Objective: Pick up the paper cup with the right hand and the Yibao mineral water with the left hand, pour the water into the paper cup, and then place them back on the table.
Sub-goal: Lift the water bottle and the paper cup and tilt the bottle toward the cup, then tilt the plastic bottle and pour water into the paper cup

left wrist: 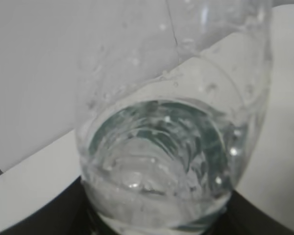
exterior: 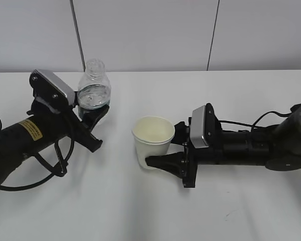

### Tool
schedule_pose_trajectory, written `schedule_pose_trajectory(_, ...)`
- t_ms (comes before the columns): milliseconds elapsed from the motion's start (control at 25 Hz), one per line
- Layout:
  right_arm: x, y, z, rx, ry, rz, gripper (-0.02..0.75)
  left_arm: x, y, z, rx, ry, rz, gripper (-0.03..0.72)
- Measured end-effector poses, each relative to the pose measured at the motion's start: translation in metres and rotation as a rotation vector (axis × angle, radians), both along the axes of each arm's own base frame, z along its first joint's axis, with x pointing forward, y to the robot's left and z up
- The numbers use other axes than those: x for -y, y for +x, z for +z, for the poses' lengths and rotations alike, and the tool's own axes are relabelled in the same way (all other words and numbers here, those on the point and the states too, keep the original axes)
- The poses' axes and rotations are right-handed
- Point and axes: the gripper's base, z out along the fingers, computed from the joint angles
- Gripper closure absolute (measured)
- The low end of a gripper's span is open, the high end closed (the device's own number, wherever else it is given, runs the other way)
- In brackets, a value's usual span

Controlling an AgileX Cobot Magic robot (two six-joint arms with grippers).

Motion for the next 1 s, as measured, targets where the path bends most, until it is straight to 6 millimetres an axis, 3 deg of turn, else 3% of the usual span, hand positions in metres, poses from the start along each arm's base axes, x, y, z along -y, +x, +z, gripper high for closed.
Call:
schedule_pose_trajectory(400, -0.03, 0.003, 0.011, -0.017, 0.032, 0.075, 0.28, -0.006, 0.003, 0.002, 0.122, 0.165, 0.048, 0.333)
schedule_pose_trajectory(1000, -0.031, 0.007, 0.011, -0.041, 0.008, 0.069, 0.28, -0.008, 0.004, 0.001, 0.264, 0.384, 0.036, 0.34)
